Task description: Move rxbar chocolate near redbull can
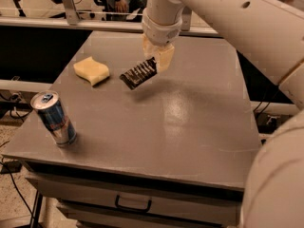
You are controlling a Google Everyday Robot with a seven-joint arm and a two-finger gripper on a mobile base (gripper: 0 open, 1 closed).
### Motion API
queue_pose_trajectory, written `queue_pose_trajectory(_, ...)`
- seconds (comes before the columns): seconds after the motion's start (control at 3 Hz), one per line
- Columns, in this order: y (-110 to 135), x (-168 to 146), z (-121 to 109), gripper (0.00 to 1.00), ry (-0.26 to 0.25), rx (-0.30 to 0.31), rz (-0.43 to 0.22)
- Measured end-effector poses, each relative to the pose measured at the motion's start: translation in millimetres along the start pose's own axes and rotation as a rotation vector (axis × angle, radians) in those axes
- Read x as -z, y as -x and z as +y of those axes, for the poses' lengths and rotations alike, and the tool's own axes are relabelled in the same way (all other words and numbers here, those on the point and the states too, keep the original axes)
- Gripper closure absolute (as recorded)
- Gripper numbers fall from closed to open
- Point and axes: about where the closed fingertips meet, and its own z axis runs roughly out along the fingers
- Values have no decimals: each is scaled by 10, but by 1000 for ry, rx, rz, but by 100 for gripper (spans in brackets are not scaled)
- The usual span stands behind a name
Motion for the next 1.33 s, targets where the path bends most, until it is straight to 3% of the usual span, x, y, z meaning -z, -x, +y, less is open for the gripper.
queue_pose_trajectory(0.33, 142, 165, -6, 100, -31, 32, 6)
queue_pose_trajectory(0.67, 330, 118, -62, 100, -10, 65, -25)
queue_pose_trajectory(1.33, 926, -323, 35, 100, 105, 75, -85)
